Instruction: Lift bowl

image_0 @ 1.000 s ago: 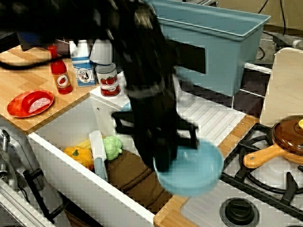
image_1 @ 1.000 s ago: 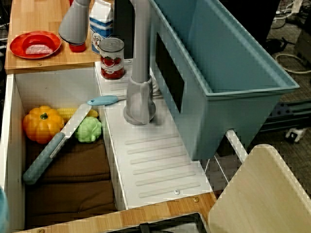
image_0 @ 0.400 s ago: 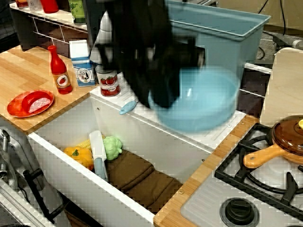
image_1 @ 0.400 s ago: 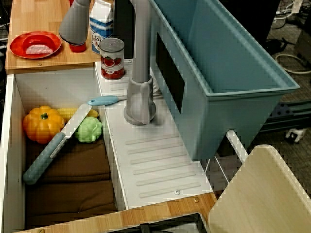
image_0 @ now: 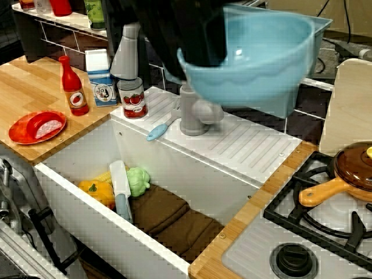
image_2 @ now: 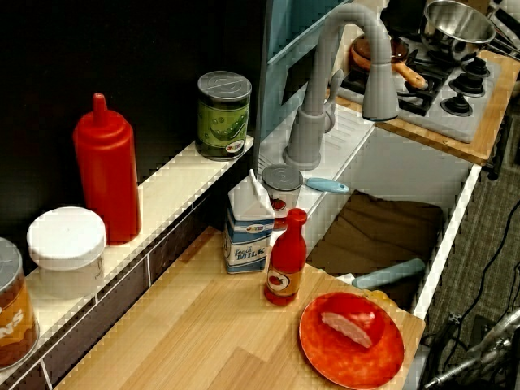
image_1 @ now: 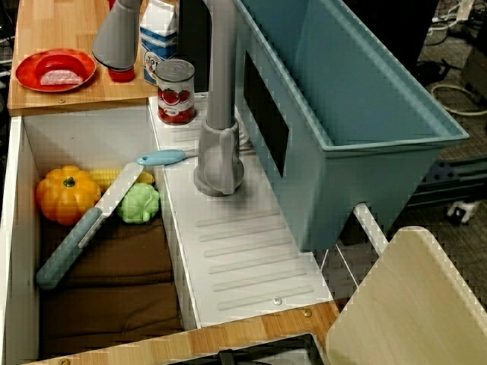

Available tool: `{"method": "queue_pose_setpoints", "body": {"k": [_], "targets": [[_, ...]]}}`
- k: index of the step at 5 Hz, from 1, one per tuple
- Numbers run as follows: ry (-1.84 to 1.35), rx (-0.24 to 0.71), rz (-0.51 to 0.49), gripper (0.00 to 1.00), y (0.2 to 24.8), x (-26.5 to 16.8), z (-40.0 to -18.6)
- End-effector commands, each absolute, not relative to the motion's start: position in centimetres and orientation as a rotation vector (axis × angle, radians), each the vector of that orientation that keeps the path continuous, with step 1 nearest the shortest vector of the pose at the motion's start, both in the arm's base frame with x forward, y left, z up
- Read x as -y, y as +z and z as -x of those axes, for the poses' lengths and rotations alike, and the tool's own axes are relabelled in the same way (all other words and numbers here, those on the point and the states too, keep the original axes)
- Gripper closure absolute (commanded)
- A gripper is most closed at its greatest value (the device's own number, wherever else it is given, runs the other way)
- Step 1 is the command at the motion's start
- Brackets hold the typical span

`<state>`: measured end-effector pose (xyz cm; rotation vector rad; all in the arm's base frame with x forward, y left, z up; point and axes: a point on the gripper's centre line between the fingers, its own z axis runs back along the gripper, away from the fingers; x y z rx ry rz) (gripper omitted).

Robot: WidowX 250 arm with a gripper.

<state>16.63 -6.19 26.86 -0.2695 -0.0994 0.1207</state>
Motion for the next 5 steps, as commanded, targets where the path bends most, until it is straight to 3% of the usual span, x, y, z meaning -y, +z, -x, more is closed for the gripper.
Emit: {"method": "queue_pose_setpoints", "body": {"k": [1, 5], "targets": [[0.056, 0.14, 0.307, 1.0, 31.1, 6.9, -15.7], [0.037, 0.159, 0.34, 1.0, 33.7, 6.7, -14.3]]}}
